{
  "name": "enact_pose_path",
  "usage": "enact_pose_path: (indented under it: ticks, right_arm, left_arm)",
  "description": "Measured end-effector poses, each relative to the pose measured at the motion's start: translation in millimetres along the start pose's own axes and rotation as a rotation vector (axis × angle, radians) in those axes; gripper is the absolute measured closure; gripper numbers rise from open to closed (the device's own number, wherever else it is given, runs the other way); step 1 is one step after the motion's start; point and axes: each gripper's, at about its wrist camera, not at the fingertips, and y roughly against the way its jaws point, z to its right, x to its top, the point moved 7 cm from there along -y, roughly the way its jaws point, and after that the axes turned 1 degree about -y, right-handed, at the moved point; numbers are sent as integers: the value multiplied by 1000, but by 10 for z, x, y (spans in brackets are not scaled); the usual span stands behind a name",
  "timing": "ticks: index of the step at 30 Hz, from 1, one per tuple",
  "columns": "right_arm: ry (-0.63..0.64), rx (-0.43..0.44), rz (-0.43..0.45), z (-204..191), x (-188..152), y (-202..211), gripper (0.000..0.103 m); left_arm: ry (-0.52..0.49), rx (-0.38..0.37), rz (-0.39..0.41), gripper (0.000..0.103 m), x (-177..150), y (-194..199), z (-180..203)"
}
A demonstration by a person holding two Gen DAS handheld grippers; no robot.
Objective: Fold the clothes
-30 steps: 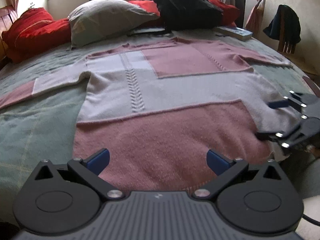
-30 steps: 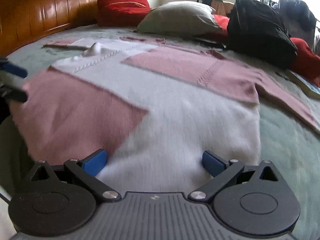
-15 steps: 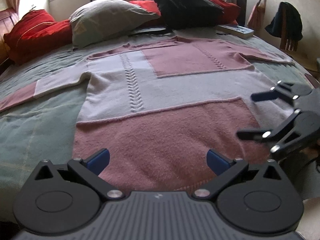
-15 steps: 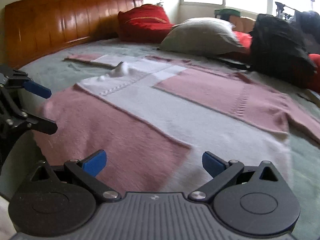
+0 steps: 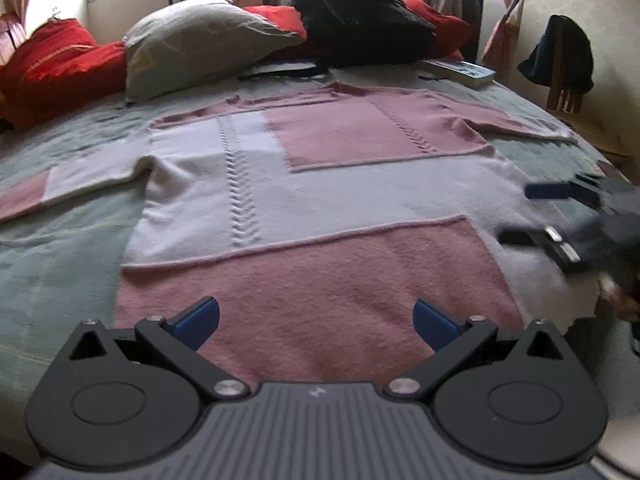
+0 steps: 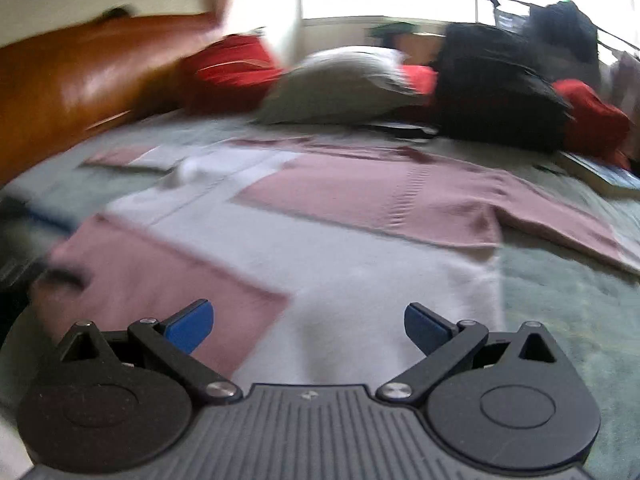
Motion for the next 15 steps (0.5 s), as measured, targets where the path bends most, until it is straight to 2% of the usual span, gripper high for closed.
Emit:
enact_pose_path:
  ticks: [3, 7, 10, 15]
  right_arm:
    - [-43, -100, -68, 161, -168, -119, 0]
    - [-47, -121, -24, 126, -357, 44, 0]
    - [-65, -124, -12, 132, -406, 96, 0]
    - [-59, -134, -19, 129, -393, 59, 0]
  left_arm:
    - [23, -17, -2, 1, -27, -6, -39]
    - [55, -24, -3, 1, 19, -44, -141]
    - [67, -53, 13, 1, 209, -90, -232]
    - [61, -83, 93, 1, 707, -282, -413]
